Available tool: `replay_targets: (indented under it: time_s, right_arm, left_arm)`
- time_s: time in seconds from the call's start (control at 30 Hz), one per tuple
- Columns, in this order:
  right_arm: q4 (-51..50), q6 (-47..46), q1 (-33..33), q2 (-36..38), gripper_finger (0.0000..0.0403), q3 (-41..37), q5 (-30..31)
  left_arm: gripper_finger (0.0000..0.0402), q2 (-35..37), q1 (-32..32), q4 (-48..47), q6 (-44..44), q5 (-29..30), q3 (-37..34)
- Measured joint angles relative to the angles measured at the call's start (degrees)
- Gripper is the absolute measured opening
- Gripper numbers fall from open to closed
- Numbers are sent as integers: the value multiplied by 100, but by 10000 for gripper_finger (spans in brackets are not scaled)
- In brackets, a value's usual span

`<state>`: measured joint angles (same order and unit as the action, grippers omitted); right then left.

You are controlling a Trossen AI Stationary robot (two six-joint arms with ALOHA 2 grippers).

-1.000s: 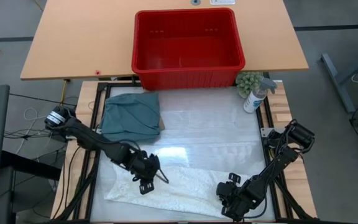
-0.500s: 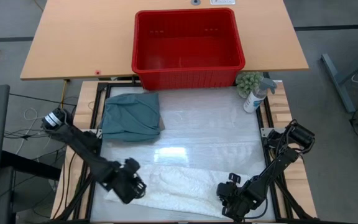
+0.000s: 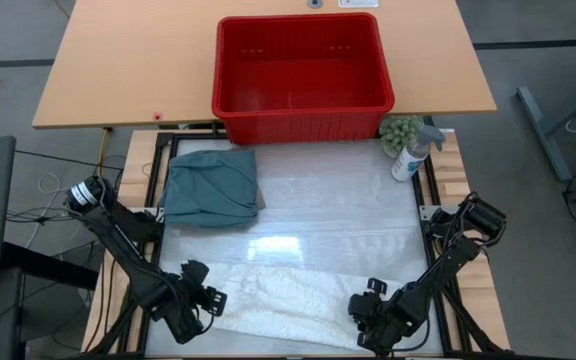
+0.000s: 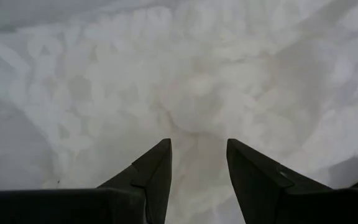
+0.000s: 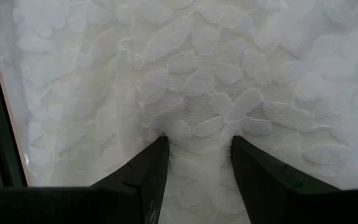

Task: Fold Laundry from Bin
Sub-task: Fold the white shirt in the red bin

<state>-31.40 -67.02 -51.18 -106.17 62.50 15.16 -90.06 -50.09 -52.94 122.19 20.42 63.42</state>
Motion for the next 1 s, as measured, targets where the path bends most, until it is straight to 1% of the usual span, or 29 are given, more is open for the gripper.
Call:
replay_targets:
  time_s: [0.17, 0.23, 0.33, 0.47, 0.73, 0.9, 1.0]
  right_arm:
    - [11, 1, -12, 0, 203, 0, -1]
    - [11, -1, -17, 0, 203, 0, 0]
    - [13, 0, -18, 0, 203, 0, 0]
    - [14, -2, -18, 0, 203, 0, 0]
    - [15, -2, -17, 0, 203, -2, 4]
    - [15, 0, -17, 0, 203, -2, 4]
    - [15, 2, -17, 0, 203, -2, 7]
  left_arm:
    - [142, 0, 40, 22, 121, 262, 0]
    - [142, 0, 39, 106, 137, 278, -4]
    - [142, 0, 37, 585, 6, 274, -166]
    - [142, -3, 45, 1041, 197, 252, -451]
    - [142, -4, 44, 1523, 418, 278, -822]
    - [140, -2, 94, 1530, 133, 282, -859]
    - [127, 13, 103, 1753, -122, 253, -859]
